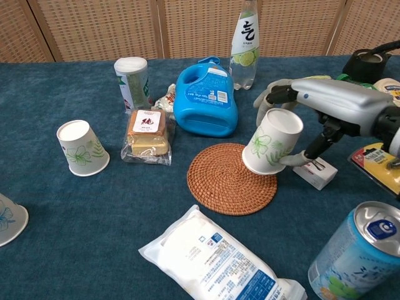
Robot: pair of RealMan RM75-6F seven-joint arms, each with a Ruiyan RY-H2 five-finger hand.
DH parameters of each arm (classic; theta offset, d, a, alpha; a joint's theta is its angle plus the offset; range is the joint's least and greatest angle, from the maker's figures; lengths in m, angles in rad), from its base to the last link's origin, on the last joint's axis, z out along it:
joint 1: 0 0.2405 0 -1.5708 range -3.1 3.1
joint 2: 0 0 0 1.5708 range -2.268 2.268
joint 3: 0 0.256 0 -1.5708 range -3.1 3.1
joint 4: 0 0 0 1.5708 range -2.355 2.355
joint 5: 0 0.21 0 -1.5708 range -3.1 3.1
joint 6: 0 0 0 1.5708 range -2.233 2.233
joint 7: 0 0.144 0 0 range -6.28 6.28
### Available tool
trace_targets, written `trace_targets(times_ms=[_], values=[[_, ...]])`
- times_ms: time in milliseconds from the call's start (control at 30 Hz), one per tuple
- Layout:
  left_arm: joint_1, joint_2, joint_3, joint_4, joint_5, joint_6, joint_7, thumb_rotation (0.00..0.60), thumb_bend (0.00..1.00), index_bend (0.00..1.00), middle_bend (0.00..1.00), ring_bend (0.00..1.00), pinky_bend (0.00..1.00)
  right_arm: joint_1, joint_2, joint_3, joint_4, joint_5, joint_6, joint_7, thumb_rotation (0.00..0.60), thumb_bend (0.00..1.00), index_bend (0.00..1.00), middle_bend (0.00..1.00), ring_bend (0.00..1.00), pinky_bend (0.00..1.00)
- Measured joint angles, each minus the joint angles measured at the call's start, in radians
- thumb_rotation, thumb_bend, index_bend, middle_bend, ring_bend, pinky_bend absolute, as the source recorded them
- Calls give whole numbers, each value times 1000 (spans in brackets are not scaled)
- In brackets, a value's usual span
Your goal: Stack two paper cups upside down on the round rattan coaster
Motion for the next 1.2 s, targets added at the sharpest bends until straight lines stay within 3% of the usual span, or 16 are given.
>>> trace_targets(times_ms=[467, 867, 1200], values=[[-2, 1, -2, 6, -7, -2, -7, 600, 316, 0, 0, 0, 0, 49, -156, 18, 130, 3, 1, -82, 600, 230, 380, 202, 0, 249], [-7, -1, -2, 8, -11, -13, -10, 600, 315, 0, 0, 0, 0, 57, -185, 13, 142, 29, -7, -142, 600, 226, 373, 196, 0, 249], [-7, 1, -2, 10, -9, -11, -15, 600, 317, 0, 0, 0, 0, 59, -181, 8, 124, 43, -14, -167, 600, 253, 173, 155, 0, 249]])
